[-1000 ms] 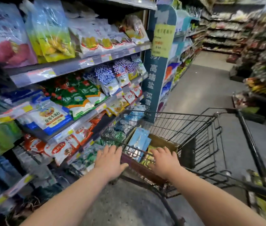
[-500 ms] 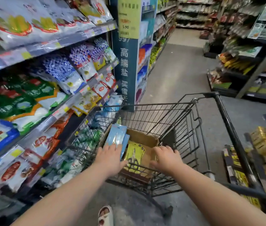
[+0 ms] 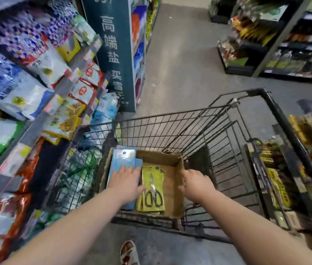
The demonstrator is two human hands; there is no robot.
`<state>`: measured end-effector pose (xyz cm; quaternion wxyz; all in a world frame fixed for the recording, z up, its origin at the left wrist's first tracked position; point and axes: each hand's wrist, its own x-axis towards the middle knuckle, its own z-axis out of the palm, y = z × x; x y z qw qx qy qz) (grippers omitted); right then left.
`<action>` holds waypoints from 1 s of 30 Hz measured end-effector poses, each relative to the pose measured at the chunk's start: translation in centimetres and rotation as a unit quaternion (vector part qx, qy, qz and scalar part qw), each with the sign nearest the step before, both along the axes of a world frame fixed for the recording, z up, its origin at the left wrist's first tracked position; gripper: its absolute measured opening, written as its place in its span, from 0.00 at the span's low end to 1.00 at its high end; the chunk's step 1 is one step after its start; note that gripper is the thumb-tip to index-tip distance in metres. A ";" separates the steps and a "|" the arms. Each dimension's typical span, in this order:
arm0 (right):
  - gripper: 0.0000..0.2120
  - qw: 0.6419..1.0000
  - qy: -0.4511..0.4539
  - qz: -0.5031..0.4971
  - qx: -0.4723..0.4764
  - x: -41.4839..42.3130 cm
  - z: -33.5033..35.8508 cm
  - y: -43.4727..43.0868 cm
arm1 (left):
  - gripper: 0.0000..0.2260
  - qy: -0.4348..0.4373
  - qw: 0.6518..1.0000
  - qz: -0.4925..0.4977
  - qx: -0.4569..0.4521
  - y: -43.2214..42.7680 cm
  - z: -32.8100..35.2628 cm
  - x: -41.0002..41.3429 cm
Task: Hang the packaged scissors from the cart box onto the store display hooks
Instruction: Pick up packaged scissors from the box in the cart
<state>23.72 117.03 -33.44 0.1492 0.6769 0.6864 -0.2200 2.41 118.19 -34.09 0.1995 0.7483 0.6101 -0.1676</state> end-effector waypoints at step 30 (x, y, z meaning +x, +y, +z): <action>0.28 0.937 0.151 -0.208 -0.236 -2.3 -30.8 10.8 | 0.33 -0.138 0.940 0.240 -0.200 6.3 -27.1 5.2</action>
